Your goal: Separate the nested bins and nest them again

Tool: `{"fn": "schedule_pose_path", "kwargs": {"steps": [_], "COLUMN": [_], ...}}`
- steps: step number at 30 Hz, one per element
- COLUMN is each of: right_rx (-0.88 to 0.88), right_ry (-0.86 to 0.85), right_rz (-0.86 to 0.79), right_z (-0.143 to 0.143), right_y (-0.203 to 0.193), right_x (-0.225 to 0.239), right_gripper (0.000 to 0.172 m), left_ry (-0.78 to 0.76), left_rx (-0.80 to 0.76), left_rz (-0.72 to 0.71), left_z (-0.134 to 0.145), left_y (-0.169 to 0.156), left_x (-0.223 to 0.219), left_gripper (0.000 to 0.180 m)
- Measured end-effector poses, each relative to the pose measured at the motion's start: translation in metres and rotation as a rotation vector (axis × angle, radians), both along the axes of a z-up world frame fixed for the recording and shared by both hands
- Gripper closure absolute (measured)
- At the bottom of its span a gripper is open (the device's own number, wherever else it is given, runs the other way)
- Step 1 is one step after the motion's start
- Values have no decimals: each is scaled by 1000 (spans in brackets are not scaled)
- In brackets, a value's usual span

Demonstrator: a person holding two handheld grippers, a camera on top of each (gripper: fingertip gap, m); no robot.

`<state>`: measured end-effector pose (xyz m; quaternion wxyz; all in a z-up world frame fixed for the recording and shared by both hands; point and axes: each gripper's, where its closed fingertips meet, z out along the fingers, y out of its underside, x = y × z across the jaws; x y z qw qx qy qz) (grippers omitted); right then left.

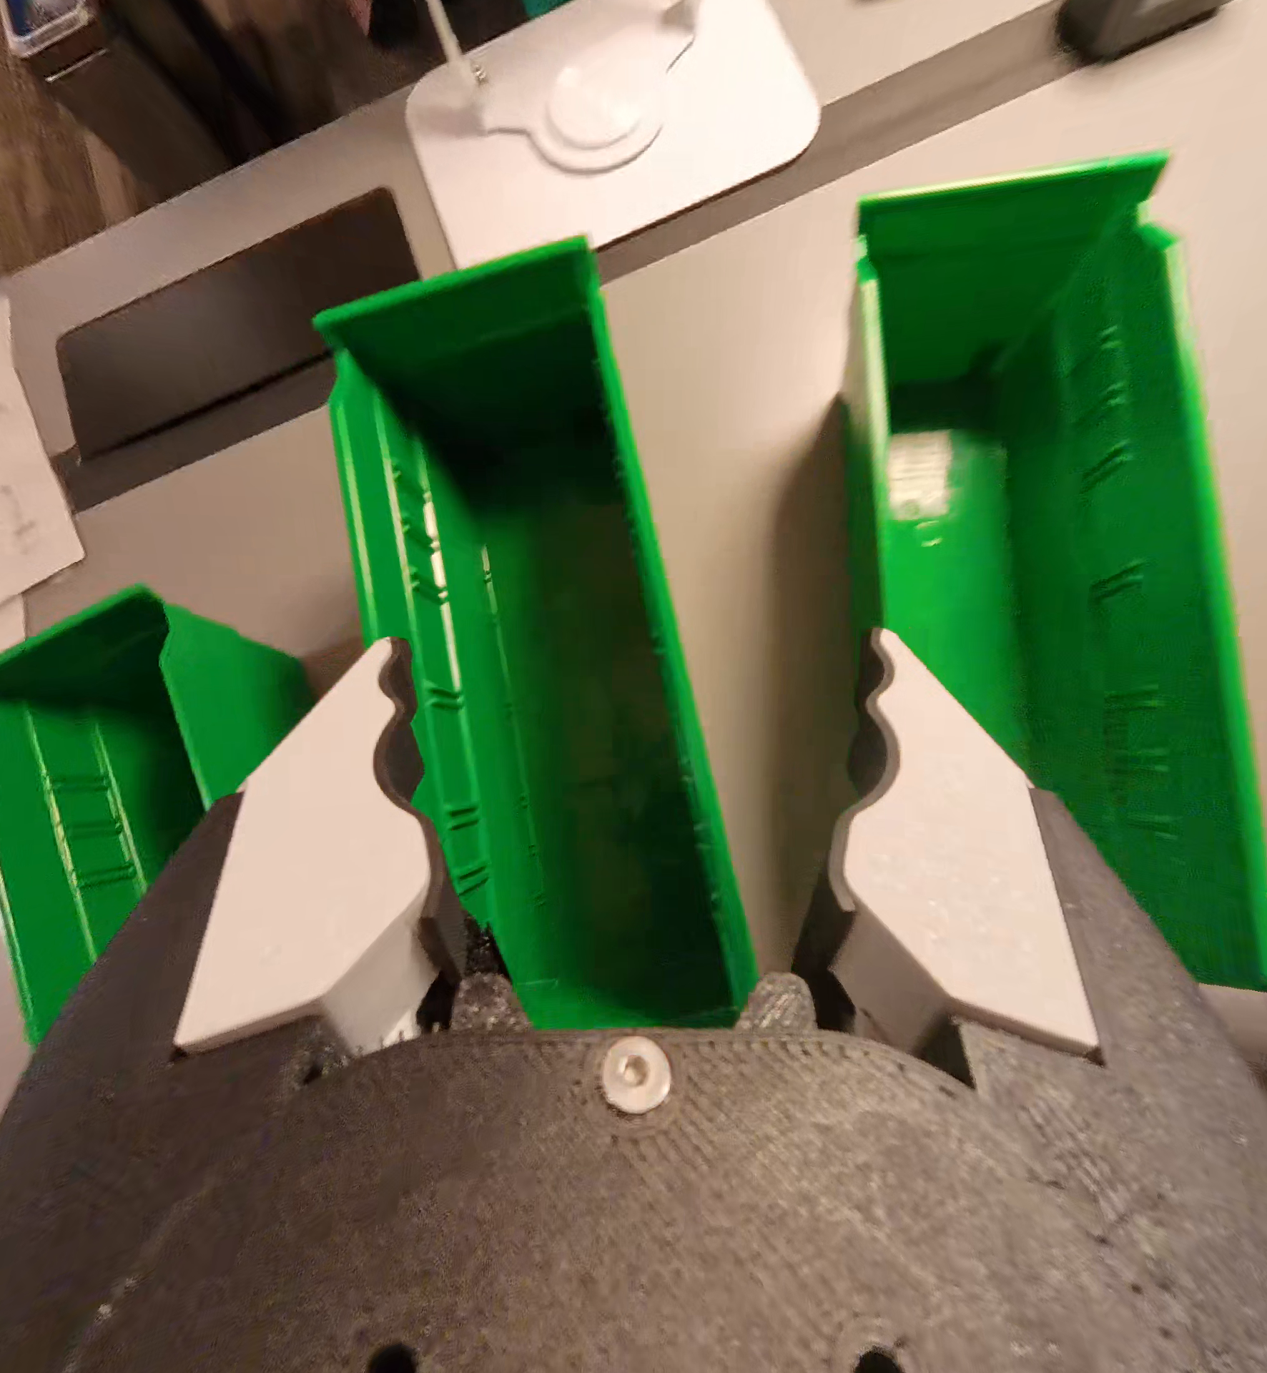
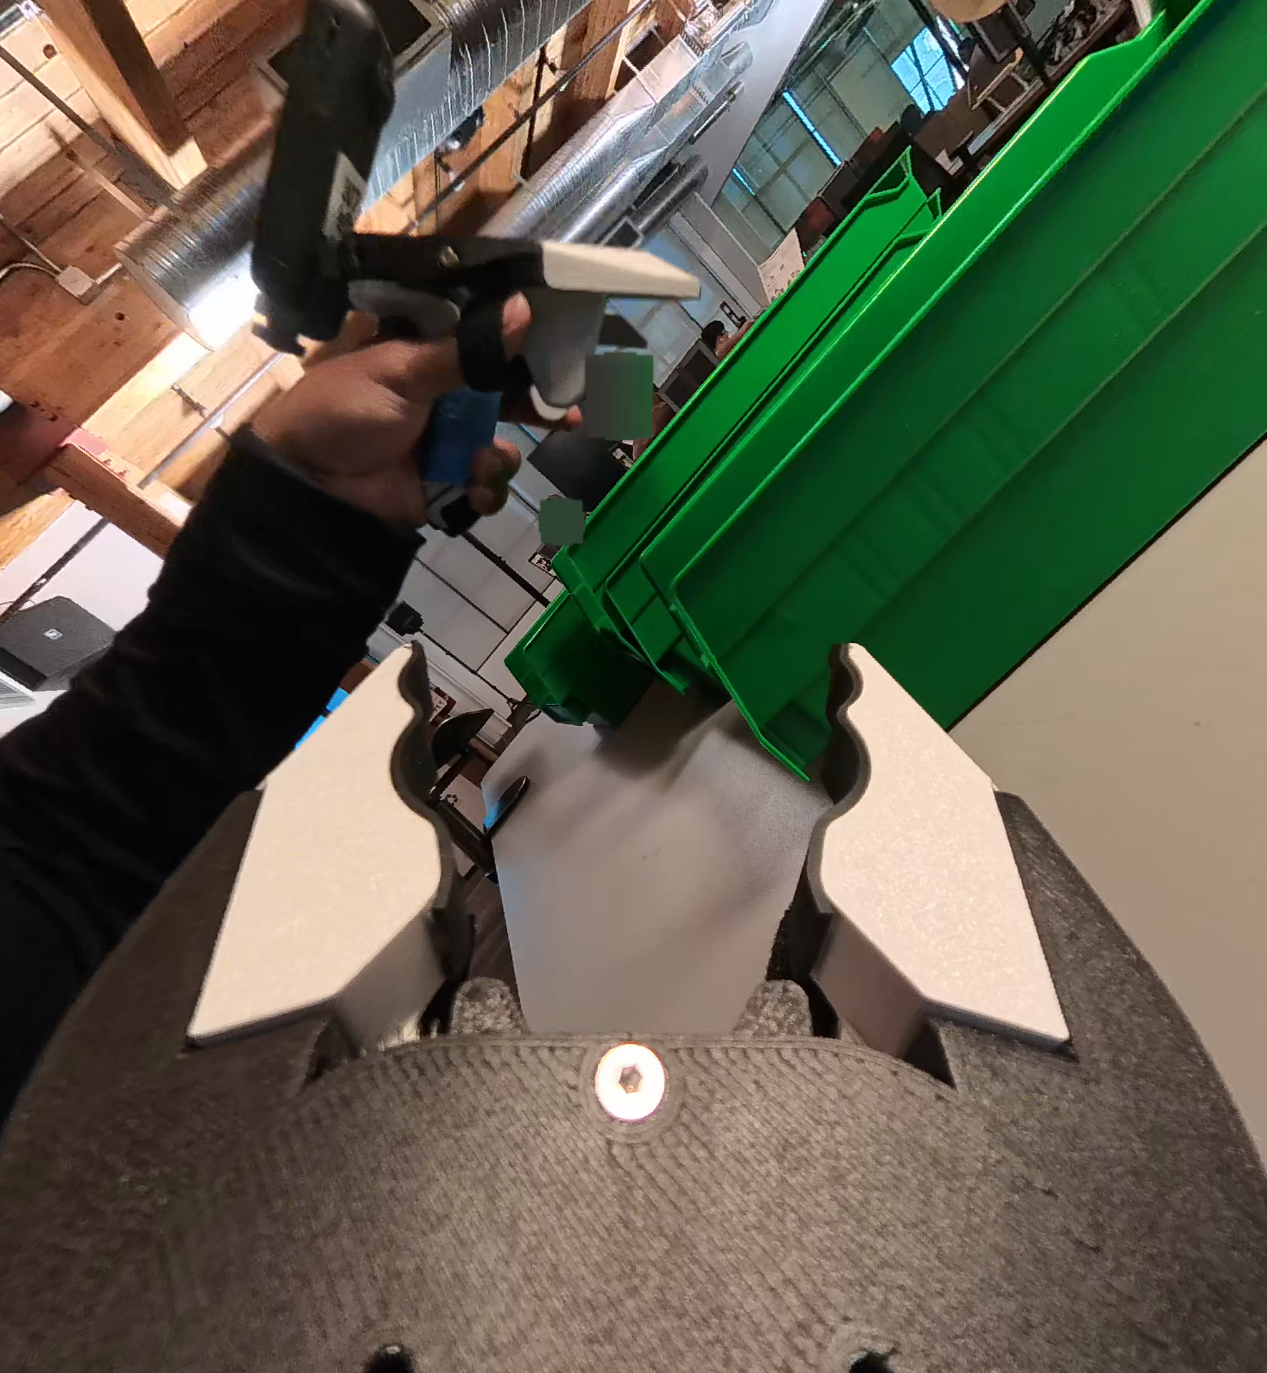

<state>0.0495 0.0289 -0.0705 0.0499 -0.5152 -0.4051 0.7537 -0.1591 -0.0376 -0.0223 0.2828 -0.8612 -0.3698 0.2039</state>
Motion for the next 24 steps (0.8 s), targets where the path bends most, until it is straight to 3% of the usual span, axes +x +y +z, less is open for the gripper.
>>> {"fn": "schedule_pose_path", "kwargs": {"steps": [1,6,12,19,24], "right_rx": [3,13,9,-1,-4], "right_ry": [1,0,-1,0,-2], "right_rz": [-2,-8,-5,4,8], "right_z": [0,0,0,0,0], "right_y": [0,0,0,0,-1], "right_x": [0,0,0,0,0], "right_gripper": [66,65,65,66,66], "left_ry": [9,-24,-95,-172,-174], "left_rx": [-10,-59,-56,-53,-44], "left_rz": [15,51,69,80,68], "left_z": [-2,-17,-32,-52,-51], "left_y": [-8,-32,-32,-29,-27], "left_x": [-4,-13,-19,-26,-26], "left_gripper": [63,57,47,52,63]}}
